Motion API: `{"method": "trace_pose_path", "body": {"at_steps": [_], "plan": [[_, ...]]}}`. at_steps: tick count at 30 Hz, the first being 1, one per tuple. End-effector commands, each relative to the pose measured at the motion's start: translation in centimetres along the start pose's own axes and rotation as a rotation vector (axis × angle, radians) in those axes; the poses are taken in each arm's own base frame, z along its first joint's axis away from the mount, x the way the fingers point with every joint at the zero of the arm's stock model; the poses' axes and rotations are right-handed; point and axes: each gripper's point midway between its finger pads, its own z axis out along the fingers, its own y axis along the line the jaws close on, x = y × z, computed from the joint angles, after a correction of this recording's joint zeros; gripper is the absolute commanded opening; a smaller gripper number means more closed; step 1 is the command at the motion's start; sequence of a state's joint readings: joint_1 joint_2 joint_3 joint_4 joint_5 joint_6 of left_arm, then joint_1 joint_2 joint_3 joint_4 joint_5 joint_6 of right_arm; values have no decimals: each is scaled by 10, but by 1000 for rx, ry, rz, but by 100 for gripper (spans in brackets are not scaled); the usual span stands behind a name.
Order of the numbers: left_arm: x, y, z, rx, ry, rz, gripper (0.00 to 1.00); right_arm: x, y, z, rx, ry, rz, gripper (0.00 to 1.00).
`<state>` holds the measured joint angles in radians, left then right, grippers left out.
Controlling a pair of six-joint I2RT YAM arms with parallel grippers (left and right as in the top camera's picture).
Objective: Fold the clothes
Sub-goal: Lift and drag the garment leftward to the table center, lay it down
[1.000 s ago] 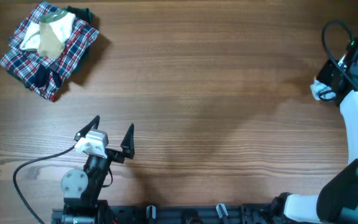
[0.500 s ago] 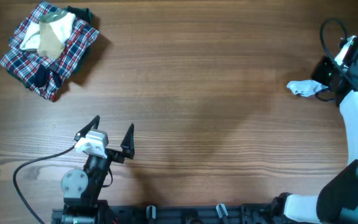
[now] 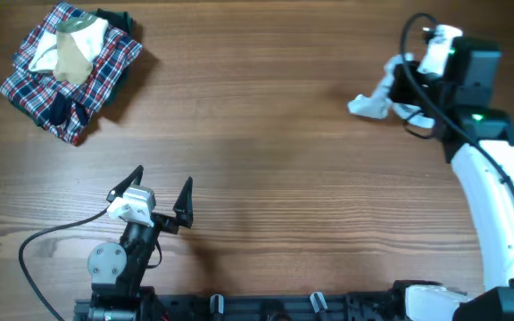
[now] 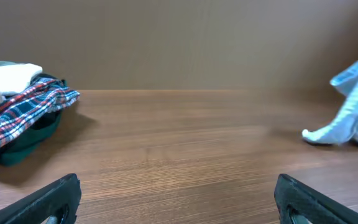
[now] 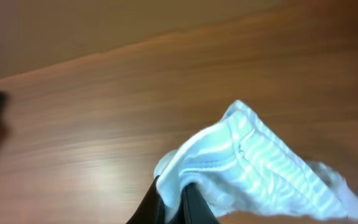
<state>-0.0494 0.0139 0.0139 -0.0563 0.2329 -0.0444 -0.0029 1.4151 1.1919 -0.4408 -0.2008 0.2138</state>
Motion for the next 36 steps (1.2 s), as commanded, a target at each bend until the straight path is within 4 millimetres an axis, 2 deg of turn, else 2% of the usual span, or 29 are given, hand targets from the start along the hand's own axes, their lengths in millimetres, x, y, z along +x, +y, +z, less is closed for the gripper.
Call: {"method": "trace_pose_path", "body": {"at_steps": [1, 2, 8, 11, 13, 15, 17, 23, 26, 32, 34, 36], "plan": [[2, 3, 0, -13, -1, -13, 100, -18, 72, -14, -196, -53, -22, 4], [2, 3, 0, -13, -1, -13, 100, -16, 94, -15, -242, -55, -40, 4], [2, 3, 0, -13, -1, -13, 100, 5, 177, -26, -420, -35, -76, 4], [2, 3, 0, -13, -1, -13, 100, 17, 228, -38, -553, -37, -113, 4], [2, 3, 0, -13, -1, -13, 100, 25, 256, -42, -619, -38, -120, 4], [2, 3, 0, -13, -1, -13, 100, 33, 274, -41, -656, -31, -117, 4], [2, 3, 0, -13, -1, -13, 100, 39, 282, -32, -671, -11, -90, 4], [2, 3, 0, -13, -1, -13, 100, 63, 289, 9, -682, 65, -62, 4], [2, 3, 0, -13, -1, -14, 100, 64, 307, 6, -793, 80, -39, 4], [2, 3, 0, -13, -1, -14, 100, 53, 339, -20, -967, 51, -2, 4], [2, 3, 0, -13, -1, -14, 100, 57, 341, -21, -977, 61, -13, 4], [2, 3, 0, -13, -1, -14, 100, 59, 331, -10, -913, 62, -22, 4]]}}
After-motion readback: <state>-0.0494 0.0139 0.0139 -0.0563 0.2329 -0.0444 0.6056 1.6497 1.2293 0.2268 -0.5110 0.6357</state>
